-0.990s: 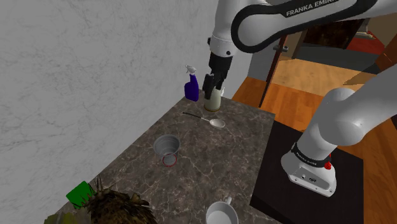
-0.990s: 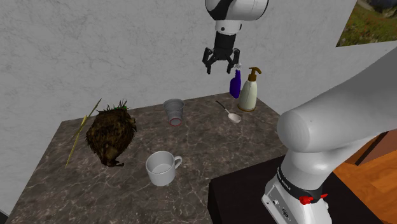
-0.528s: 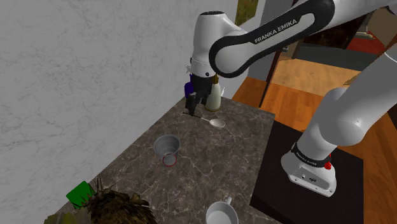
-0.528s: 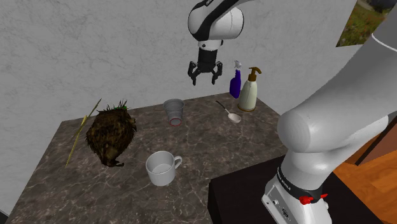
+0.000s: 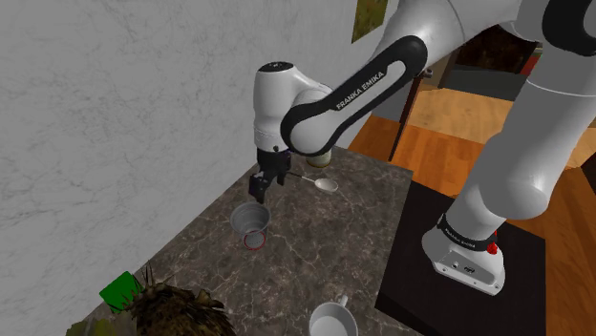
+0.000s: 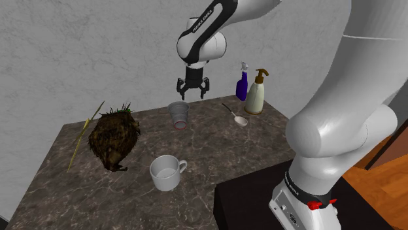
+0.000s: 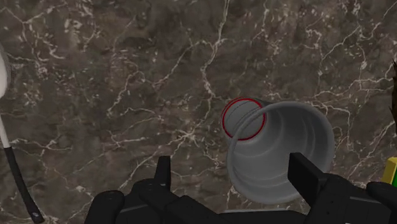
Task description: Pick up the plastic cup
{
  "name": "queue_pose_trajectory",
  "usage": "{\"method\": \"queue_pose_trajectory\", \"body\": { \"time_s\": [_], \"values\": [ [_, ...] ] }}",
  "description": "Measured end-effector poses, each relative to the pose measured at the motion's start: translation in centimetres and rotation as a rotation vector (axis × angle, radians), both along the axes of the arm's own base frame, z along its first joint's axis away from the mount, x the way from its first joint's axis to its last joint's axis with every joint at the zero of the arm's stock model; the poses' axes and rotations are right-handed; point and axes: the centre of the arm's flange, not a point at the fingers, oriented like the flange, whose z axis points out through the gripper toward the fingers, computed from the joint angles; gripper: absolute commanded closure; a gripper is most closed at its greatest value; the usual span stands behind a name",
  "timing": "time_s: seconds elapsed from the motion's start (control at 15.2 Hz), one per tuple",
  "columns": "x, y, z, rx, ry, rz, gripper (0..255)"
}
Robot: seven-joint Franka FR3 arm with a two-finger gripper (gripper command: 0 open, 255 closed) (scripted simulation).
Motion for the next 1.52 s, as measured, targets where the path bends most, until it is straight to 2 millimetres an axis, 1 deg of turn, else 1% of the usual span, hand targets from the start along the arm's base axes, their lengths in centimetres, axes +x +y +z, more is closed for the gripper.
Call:
{"method": "queue_pose_trajectory", "body": {
  "time_s": [0.13,0.2,0.66,0.73,1.39,1.52],
  "values": [
    [0.6,1.7,-2.0,0.000,0.006,0.001,0],
    [0.8,2.0,-2.6,0.000,0.008,0.002,0],
    [1.1,2.3,-6.2,0.000,0.009,0.001,0],
    [1.1,2.3,-6.4,0.001,0.009,0.001,255],
    [1.1,2.3,-6.5,0.002,0.005,0.001,255],
    [1.1,2.3,-5.9,0.001,0.008,0.001,255]
  ]
}}
